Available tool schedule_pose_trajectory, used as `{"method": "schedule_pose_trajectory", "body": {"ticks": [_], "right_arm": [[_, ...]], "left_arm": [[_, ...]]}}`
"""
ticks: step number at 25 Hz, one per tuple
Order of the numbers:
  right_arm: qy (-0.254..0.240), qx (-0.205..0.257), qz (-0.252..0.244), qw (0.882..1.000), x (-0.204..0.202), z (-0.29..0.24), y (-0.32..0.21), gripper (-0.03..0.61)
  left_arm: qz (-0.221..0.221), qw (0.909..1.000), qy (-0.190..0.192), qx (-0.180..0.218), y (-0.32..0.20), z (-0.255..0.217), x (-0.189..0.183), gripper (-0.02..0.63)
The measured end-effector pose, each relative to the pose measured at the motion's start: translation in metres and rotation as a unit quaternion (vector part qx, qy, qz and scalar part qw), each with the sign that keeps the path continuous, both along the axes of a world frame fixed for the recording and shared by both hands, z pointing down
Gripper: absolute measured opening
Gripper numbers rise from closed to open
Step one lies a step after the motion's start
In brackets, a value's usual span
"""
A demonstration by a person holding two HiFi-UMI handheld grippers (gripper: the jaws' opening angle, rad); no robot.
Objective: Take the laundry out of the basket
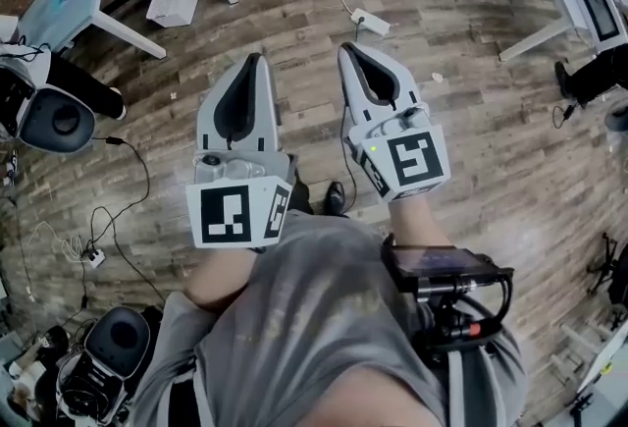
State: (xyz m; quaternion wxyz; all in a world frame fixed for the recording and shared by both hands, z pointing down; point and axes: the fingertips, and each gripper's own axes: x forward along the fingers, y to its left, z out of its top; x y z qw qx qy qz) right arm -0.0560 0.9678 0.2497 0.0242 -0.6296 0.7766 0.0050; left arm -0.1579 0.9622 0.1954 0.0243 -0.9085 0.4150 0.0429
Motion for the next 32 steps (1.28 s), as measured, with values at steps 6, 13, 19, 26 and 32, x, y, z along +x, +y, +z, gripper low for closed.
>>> {"method": "schedule_pose_trajectory", "body": {"ticks": [6,13,19,26,32], "right_arm": [[0.003,-0.019,0.012,1.000,0.007,0.018,-0.049,0.008],[0.010,-0.020,0.021,1.000,0.011,0.019,-0.149,0.008],[0.020,-0.002,0.011,1.000,-0.003,-0.002,-0.225,0.008],[0.034,0.008,0.014,0.999,-0.003,-0.015,-0.269,0.008],[0.030,0.003,0.027,0.999,0.021,-0.010,-0.305,0.008]], "left_arm": [[-0.008,0.9997,0.006,-0.023,-0.057,0.019,-0.004,0.008],[-0.007,0.9995,0.014,-0.026,-0.157,0.021,-0.006,0.008],[-0.013,0.9994,0.032,-0.007,-0.229,0.004,-0.021,0.008],[0.000,0.9992,0.040,-0.008,-0.275,0.002,-0.016,0.008],[0.010,0.9992,0.031,-0.024,-0.315,0.015,0.007,0.008]]}}
